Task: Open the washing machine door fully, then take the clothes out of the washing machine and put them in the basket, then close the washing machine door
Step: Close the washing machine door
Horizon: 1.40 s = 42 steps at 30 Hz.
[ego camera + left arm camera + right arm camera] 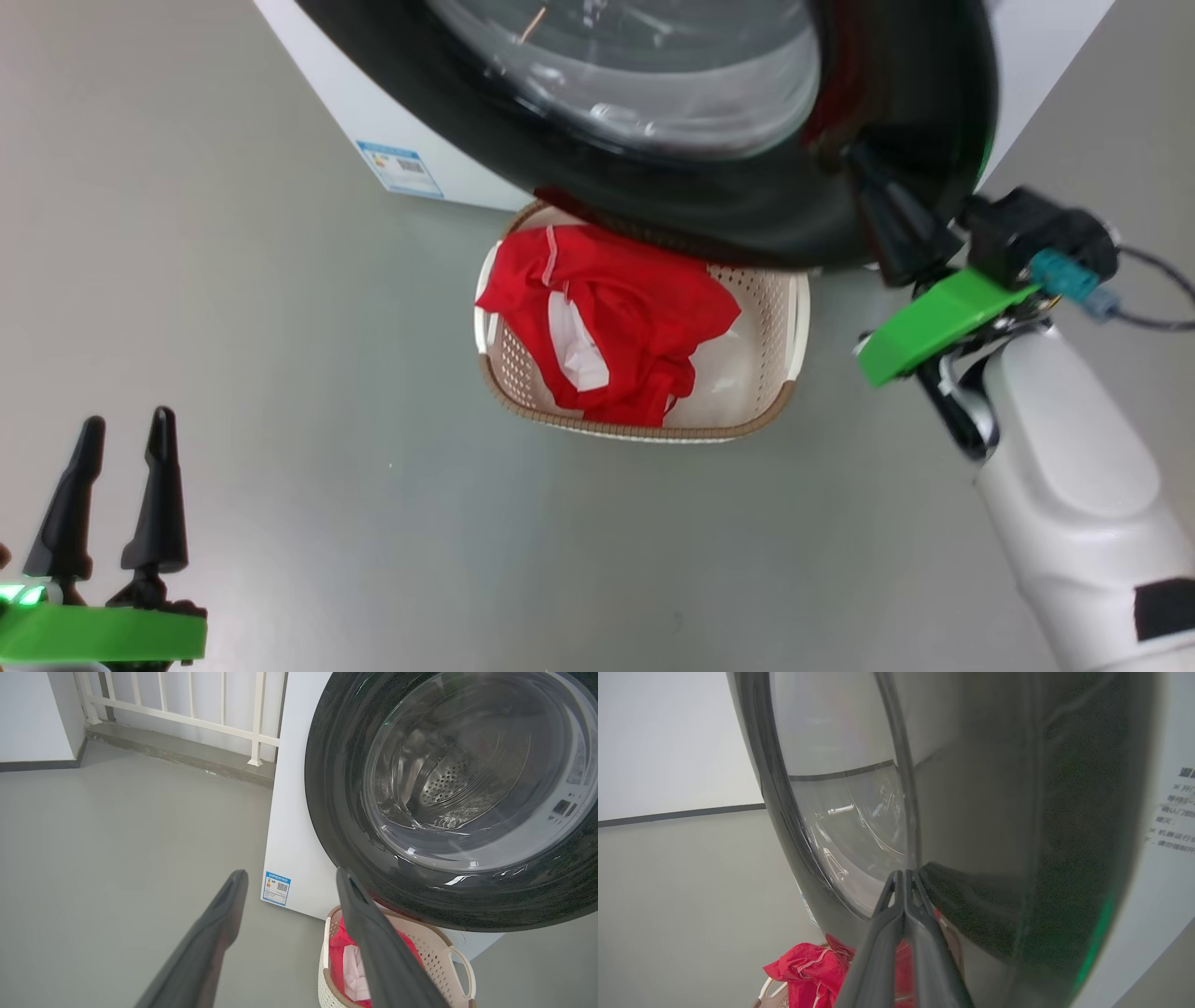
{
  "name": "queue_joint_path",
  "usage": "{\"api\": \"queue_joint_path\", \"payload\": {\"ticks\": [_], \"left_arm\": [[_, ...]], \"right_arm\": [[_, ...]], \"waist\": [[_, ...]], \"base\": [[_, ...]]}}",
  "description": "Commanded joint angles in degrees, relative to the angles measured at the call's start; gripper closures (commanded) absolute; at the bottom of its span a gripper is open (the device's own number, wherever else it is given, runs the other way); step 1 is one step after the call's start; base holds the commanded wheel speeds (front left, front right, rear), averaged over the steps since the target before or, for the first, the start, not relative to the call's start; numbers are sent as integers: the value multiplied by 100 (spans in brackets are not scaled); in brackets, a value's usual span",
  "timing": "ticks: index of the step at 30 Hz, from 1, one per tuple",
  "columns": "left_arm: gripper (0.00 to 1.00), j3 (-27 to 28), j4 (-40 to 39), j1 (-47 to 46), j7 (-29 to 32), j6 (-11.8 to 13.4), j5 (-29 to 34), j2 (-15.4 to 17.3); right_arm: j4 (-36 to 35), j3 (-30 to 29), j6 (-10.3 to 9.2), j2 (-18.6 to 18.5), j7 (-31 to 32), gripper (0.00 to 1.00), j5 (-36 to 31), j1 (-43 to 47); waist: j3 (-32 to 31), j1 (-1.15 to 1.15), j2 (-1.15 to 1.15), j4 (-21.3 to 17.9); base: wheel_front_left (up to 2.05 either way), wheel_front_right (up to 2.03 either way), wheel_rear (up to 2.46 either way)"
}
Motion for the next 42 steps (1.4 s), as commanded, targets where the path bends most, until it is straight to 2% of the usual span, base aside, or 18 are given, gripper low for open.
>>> {"api": "queue_joint_path", "payload": {"ticks": [1,16,21,33,42], "left_arm": [[0,205,-152,-206,-53,-16,-41,258],[0,91,-182,-467,-54,-16,-156,335],[0,58,-139,-510,-54,-16,-170,324],[0,40,-82,-467,-54,-16,-134,311],[0,19,-77,-407,-54,-16,-83,338]], "right_arm": [[2,-78,7,-5,-27,100,-42,-213],[928,-466,7,-308,-19,100,-163,-1566],[1374,-906,7,-362,114,100,-345,-2019],[1613,-1195,7,-108,33,100,-588,-1897],[1568,-1038,7,13,-12,100,-430,-1627]], "waist": [[141,0,0,40],[627,0,0,208],[650,0,0,270],[459,0,0,214],[224,0,0,96]], "base": [[0,0,0],[0,0,0],[0,0,0],[0,0,0],[0,0,0]]}}
